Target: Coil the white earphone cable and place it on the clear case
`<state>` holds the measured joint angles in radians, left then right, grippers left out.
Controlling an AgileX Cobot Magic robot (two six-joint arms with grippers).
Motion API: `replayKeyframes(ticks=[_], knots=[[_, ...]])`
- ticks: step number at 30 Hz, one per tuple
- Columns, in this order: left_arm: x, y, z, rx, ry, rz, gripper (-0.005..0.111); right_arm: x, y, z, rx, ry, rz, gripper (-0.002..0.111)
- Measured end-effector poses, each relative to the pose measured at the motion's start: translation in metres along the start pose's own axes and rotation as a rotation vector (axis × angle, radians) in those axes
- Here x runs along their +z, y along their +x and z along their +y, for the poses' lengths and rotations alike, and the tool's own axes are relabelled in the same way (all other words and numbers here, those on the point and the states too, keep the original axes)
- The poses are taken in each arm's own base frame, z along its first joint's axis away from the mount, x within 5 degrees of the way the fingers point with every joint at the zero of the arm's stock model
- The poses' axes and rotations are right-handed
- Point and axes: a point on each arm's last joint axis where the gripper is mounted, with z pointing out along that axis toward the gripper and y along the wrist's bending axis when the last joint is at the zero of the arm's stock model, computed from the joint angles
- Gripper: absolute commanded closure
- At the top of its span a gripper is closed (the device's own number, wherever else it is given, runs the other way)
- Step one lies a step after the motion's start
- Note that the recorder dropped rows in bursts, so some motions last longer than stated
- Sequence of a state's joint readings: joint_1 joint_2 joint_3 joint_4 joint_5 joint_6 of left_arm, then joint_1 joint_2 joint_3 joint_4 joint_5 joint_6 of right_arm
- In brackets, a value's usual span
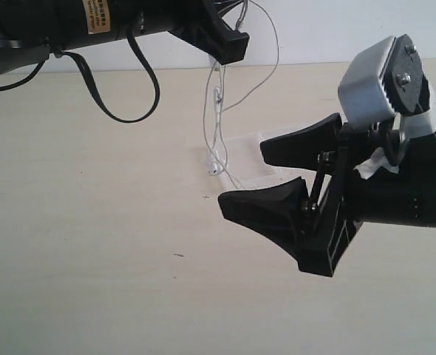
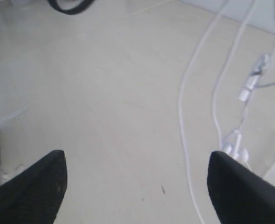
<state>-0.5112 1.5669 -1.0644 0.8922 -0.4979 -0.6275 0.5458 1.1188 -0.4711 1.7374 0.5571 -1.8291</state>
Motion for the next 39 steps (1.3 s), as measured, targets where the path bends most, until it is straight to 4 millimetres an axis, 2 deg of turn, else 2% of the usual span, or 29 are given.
replayKeyframes(ticks=[7,12,19,24,31,39], knots=[[0.0,0.0,0.0,-0.018,0.002,-0.002,0.107,0.005,0.005,-0.008,0.022,0.059,0.04,0.026],[-0.001,-0.004,-0.003,-0.057,0.037,-0.032,0.107,0.013,0.016,-0.021,0.029,0.142,0.115,0.026],[-0.001,-0.003,-0.006,-0.163,0.064,-0.02,0.107,0.016,-0.006,-0.031,-0.003,0.205,0.075,0.026],[0.004,0.005,-0.007,-0.187,0.081,-0.01,0.107,0.026,-0.006,-0.037,0.013,0.204,0.099,0.026],[0.006,0.008,-0.007,-0.194,0.083,-0.003,0.107,0.029,-0.006,-0.038,0.018,0.202,0.105,0.025],[0.006,0.008,-0.007,-0.195,0.087,-0.005,0.107,0.03,-0.021,-0.04,0.026,0.204,0.06,0.003]])
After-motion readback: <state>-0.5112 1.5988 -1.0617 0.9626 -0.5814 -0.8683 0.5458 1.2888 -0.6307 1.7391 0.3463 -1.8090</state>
